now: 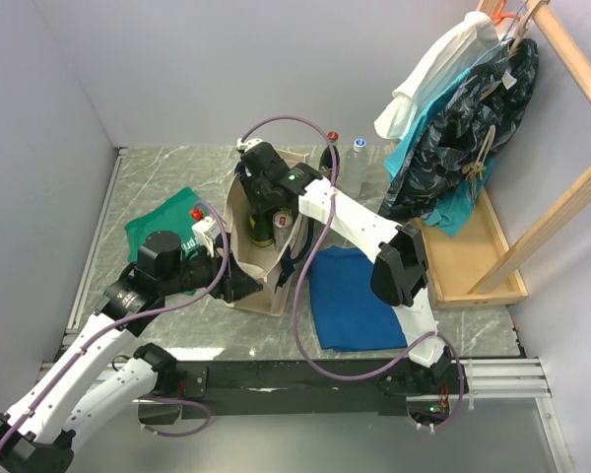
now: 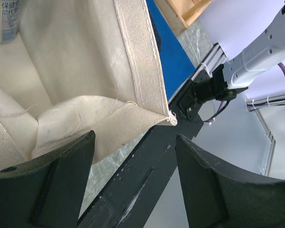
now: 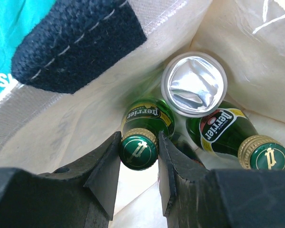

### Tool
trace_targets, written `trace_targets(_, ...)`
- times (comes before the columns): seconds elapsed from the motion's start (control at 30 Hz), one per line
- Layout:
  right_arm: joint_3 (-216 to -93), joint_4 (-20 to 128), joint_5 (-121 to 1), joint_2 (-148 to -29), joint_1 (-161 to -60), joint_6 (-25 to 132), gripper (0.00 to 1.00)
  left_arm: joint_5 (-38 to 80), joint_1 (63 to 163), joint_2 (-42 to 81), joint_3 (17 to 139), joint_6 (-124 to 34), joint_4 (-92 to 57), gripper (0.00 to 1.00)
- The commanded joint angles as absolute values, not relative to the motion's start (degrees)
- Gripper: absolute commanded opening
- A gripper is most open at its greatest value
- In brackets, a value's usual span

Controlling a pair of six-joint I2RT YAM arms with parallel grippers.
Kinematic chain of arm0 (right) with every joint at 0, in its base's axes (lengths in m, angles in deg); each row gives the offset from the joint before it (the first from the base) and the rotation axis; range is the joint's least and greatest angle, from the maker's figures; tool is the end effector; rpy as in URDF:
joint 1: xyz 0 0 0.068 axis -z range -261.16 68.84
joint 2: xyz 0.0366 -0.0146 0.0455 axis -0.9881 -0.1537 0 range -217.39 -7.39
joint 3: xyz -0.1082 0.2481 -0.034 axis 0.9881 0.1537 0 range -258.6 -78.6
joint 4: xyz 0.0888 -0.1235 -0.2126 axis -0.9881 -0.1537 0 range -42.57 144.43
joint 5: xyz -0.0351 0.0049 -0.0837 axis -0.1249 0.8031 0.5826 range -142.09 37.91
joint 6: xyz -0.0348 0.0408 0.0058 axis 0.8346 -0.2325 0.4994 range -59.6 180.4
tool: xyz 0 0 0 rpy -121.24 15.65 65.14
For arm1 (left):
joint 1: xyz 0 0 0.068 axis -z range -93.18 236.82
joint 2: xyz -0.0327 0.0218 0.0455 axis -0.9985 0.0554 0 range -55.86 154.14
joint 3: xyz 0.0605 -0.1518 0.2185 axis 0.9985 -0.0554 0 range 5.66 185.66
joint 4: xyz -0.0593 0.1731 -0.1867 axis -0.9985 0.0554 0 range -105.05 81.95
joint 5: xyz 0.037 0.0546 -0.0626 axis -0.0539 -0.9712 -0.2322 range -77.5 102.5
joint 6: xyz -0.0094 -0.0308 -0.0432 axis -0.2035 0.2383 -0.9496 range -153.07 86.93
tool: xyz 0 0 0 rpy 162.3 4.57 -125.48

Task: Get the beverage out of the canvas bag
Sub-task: Take out the drink from the canvas bag.

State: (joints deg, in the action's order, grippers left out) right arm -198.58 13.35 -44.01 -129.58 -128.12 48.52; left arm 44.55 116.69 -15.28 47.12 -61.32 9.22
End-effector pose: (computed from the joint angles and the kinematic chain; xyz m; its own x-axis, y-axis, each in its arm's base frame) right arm 0.3362 0.3527 0.3125 -0.5925 -0.3359 -0.7322 -0.5435 0.8376 0.0556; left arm 0.1285 -0.0957 0.3076 -0.7030 -0.0589 -0.7087 0.5809 0.5274 -0.6200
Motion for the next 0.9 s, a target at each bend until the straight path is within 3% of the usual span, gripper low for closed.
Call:
trace_targets(0.0, -199.27, 18.83, -45.05, -126.31, -128.00, 48.71, 0.00, 44.67, 117.06, -15.43, 46.00, -61.98, 11.31, 0.74)
trace_targets(0.87, -201.12, 18.83, -46.55, -118.22, -128.00, 48.54, 0.00, 44.84, 117.15, -15.60, 45.65, -61.98, 10.79, 0.74)
